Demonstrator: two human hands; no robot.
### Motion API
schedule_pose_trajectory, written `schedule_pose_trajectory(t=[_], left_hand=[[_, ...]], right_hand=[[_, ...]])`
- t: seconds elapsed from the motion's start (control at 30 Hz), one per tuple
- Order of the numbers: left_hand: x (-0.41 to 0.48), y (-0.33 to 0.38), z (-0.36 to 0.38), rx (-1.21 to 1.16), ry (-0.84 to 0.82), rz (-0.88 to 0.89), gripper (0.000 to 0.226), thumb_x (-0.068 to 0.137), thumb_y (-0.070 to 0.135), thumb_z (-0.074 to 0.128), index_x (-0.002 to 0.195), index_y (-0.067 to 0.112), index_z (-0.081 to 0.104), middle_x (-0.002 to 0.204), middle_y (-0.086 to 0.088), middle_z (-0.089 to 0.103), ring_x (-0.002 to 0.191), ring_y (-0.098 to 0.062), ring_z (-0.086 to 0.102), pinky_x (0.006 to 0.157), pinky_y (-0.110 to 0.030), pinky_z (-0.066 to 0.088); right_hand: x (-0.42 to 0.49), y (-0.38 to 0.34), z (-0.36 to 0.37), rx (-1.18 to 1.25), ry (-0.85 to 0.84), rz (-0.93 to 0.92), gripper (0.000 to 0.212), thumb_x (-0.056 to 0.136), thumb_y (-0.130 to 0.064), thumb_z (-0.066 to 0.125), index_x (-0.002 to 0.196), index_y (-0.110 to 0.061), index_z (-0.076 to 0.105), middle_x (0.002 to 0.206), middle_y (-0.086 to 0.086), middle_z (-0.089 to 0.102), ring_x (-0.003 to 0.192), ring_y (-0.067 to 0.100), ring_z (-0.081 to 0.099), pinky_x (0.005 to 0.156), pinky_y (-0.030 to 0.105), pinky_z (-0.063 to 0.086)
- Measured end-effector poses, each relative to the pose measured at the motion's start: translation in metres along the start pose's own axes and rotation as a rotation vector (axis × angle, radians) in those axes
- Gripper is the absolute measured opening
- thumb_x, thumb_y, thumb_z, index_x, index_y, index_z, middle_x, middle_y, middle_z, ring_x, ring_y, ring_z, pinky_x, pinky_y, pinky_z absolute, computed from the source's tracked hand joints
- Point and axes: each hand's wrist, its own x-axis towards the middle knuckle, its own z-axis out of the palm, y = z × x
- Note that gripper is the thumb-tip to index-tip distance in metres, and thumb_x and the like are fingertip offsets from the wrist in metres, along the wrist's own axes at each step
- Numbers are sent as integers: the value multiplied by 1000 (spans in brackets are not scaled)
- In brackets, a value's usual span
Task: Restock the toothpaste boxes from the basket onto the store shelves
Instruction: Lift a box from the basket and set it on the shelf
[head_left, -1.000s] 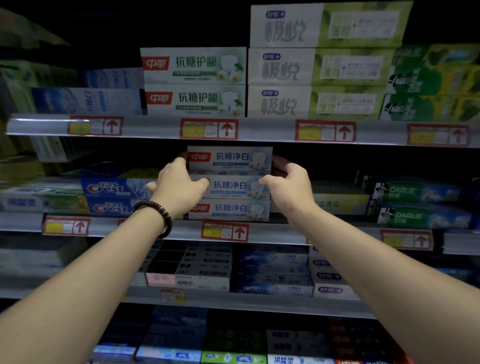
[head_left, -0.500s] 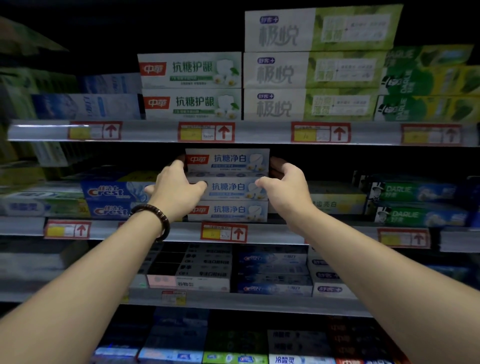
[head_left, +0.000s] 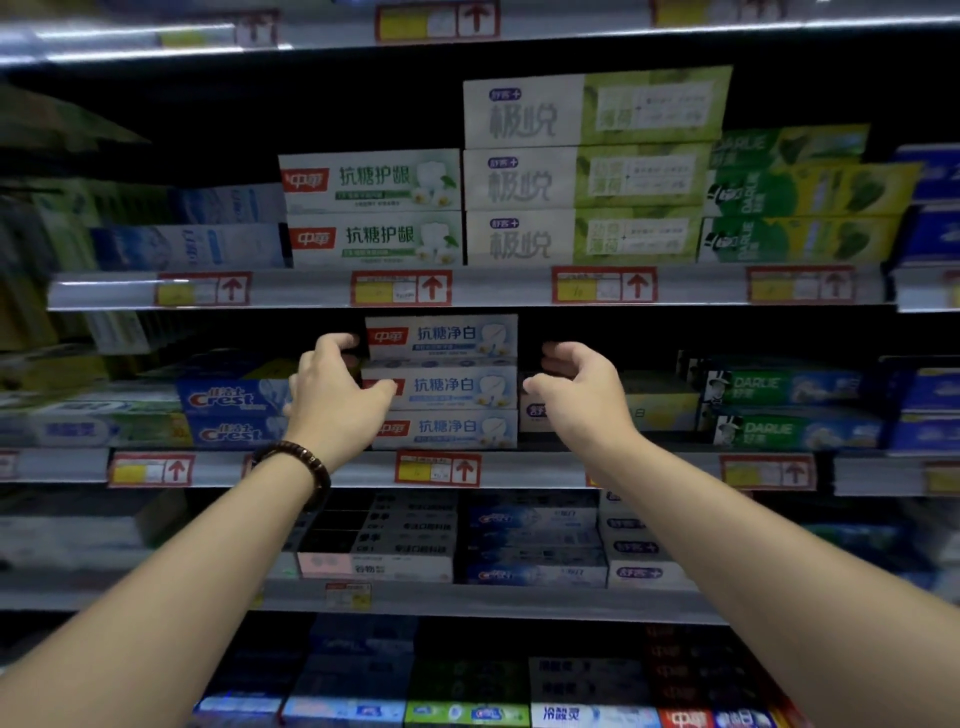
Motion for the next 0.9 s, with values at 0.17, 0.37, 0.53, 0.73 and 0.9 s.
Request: schedule_pose_trajectory(t=[0.17,0.37,0.53,0.73,0.9], left_hand=[[-25,2,-6,-124,-10,-51,54,88,30,80,134,28,51,124,5,59,119,-20,58,102,-49,53],[-77,12,-2,-204,-87,-50,50,91,24,78,134,25,51,116,6,61,106,-16,62,91,-37,53],[-127,20,1,-250,-203,-43,42,96,24,73,130,31,50,115,11,63,95,-6,64,72,-22,49],[-181,26,13,-284,-298,-84,42,94,25,75,129,31,53,112,11,67,91,-10,67,71,-24,48],[-221,24,28,-312,-358,-93,39,96,25,72,128,31,51,110,12,67,91,-10,67,68,-23,50]], right_hand=[[-27,0,-14,-16,-46,36,53,96,-16,76,146,-20,58,130,-4,65,121,15,62,93,24,49],[-69,-3,-34,-45,-137,45,51,97,-20,75,145,-22,57,129,-6,65,117,11,62,90,22,45],[-105,5,-60,-42,-174,69,49,100,-22,71,147,-24,56,124,-9,68,115,10,65,100,34,53],[-147,25,-88,17,-233,153,50,101,-21,72,147,-25,54,121,-6,71,112,12,68,102,41,57],[-182,51,-101,24,-225,182,45,101,-23,72,144,-27,57,118,-8,74,110,9,70,104,44,57]])
